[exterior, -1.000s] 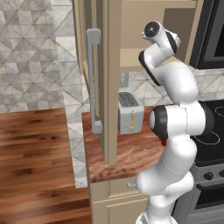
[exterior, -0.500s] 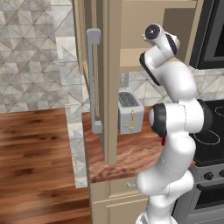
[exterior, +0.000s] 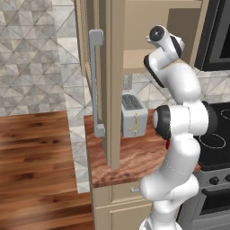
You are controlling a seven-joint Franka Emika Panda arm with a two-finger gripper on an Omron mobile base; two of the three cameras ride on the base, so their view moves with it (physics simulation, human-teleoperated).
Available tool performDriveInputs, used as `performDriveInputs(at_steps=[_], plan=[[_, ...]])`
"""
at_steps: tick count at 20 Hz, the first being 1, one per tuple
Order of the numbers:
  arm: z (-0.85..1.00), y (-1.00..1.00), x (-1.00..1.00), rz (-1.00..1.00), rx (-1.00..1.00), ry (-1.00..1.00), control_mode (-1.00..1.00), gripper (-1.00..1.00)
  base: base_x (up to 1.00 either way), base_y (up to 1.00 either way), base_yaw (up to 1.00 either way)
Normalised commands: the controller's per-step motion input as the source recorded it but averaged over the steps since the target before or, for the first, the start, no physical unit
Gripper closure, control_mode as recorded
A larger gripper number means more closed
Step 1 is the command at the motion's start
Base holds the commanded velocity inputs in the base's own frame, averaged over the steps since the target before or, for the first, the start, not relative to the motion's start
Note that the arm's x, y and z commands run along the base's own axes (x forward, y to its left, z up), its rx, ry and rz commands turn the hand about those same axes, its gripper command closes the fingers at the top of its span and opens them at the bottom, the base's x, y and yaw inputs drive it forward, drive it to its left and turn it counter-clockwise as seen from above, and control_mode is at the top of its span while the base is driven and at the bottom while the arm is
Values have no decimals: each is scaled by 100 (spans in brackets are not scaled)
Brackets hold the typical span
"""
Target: Collect the turmeric, ketchup, and shaker from the cabinet and place them next to the stove.
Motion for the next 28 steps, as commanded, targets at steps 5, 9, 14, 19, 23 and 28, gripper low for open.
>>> performDriveInputs(at_steps=[5,9,14,19,23,28], plan=[[-15,-8,17,0,0,0,-100,-100,0,0,0],[-20,-14,13,0,0,2,-100,-100,0,0,0],[-16,-13,8,0,0,8,-100,-100,0,0,0],[-6,-1,4,0,0,13,-100,-100,0,0,0],[-2,0,7,0,-3,13,-100,-100,0,0,0],[0,0,9,0,-1,8,-100,-100,0,0,0]])
